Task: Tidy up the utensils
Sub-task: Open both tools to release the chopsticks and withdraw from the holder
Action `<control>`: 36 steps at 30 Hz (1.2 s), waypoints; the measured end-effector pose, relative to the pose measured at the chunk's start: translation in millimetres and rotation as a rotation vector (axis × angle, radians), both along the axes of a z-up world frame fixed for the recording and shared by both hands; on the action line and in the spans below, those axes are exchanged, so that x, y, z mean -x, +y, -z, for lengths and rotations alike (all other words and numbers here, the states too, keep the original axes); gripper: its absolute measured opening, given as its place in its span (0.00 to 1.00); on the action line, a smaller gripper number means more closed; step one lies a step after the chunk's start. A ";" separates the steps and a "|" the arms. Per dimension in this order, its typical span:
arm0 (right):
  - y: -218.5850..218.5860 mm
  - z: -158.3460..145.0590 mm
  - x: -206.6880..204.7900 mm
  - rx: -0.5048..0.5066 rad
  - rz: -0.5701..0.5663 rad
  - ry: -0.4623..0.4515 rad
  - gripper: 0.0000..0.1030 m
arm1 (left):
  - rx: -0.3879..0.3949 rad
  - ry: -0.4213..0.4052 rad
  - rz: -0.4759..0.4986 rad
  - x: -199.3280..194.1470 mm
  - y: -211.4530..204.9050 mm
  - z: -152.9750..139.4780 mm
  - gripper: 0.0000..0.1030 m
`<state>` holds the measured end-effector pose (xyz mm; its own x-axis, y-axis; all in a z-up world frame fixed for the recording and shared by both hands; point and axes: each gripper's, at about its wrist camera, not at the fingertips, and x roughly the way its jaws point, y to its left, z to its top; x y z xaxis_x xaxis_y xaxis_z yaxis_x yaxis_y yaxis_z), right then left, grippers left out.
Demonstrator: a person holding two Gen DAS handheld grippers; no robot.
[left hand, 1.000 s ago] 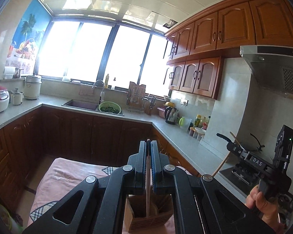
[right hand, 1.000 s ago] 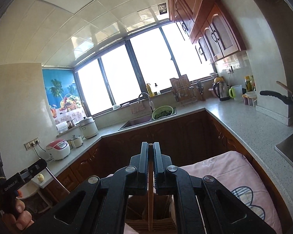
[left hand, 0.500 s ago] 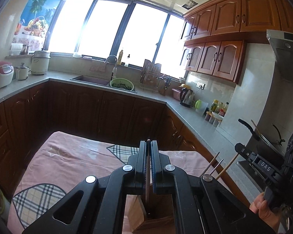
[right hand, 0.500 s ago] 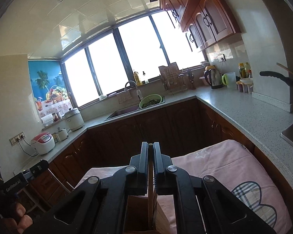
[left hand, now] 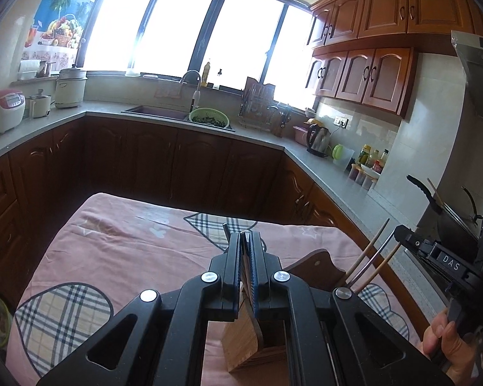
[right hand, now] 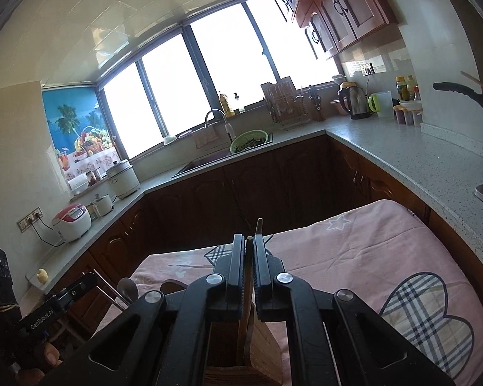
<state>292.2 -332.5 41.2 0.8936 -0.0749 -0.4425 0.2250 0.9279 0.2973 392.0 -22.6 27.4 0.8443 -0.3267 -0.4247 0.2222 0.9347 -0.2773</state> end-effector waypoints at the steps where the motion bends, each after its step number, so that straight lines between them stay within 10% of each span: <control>1: -0.1 -0.1 0.2 -0.001 0.000 0.001 0.05 | -0.001 0.000 0.000 2.4 3.5 0.1 0.04; 11: -2.5 -0.3 1.4 -0.012 -0.014 0.012 0.12 | -0.010 0.025 0.015 11.7 11.2 7.2 0.09; 15: -5.2 -3.0 10.0 -0.043 -0.021 -0.014 0.50 | 0.002 0.028 0.000 20.6 15.2 6.6 0.43; 21: -6.6 -9.0 22.3 -0.068 -0.027 -0.029 0.81 | 0.008 0.043 -0.022 42.0 22.3 5.0 0.75; 36: 11.8 -6.3 84.4 -0.085 -0.072 0.027 0.84 | -0.056 0.103 -0.024 139.4 43.4 -4.4 0.81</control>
